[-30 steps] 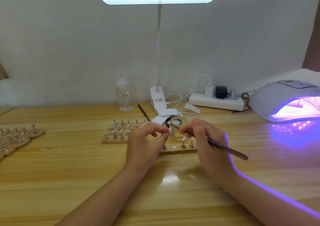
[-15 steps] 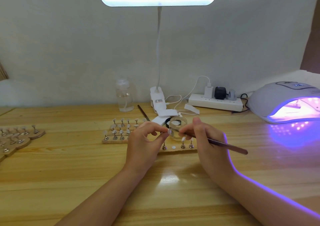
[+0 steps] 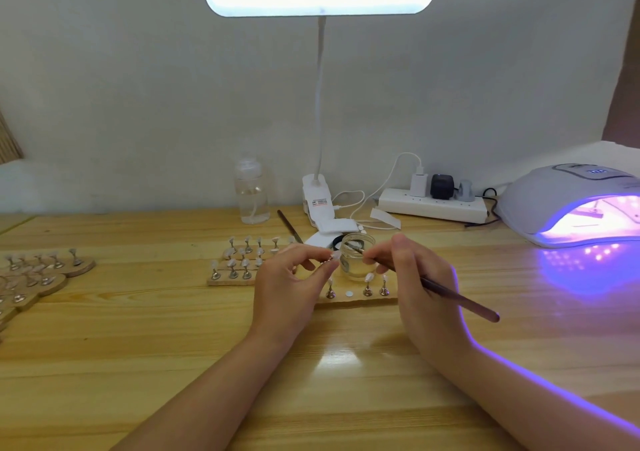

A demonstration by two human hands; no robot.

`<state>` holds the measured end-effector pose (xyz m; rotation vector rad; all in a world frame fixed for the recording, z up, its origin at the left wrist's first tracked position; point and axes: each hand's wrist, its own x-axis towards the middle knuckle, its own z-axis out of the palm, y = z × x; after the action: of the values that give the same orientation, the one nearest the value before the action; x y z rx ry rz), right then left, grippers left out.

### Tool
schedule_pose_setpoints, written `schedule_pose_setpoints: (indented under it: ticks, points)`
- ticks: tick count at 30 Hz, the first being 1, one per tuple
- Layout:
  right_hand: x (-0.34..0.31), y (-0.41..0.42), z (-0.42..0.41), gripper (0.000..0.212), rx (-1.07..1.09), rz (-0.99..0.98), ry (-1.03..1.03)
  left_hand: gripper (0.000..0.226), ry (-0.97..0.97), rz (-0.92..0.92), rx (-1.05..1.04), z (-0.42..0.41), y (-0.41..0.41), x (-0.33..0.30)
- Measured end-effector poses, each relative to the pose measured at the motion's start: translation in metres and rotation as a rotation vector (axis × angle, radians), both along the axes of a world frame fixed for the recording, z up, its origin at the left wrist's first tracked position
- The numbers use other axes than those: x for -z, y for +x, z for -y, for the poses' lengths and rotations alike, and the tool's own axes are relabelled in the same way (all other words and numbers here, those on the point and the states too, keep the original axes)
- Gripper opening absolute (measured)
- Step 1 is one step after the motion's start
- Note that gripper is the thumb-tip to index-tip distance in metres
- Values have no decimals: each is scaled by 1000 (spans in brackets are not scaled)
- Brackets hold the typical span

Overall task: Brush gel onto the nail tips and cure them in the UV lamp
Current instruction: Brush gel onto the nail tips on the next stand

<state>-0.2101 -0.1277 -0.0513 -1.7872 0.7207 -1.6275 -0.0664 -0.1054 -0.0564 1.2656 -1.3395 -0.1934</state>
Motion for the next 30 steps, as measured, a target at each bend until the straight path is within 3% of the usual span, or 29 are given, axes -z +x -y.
schedule_pose_setpoints:
  ticks: [6, 11, 16, 20, 24, 28, 30]
  points:
    - [2, -2, 1, 41, -12, -30, -11, 28, -14, -2, 10, -1, -1, -1]
    - [2, -2, 2, 34, 33, -107, -84, 28, -58, -16, 50, 2, 0, 0]
    - [2, 1, 1, 40, -18, -20, 65, 28, -44, -3, 62, 3, 1, 1]
    - [1, 0, 2, 36, 30, -78, -56, 24, -55, 5, 65, 3, 1, 2]
    - [2, 1, 0, 39, -22, -30, 70, 23, -51, 3, 62, 2, 0, 1]
    - [0, -1, 1, 37, 25, -92, -21, 21, -42, 1, 62, 2, 0, 0]
    - [1, 0, 1, 37, 1, -82, 27, 21, -38, 8, 58, 1, 0, 1]
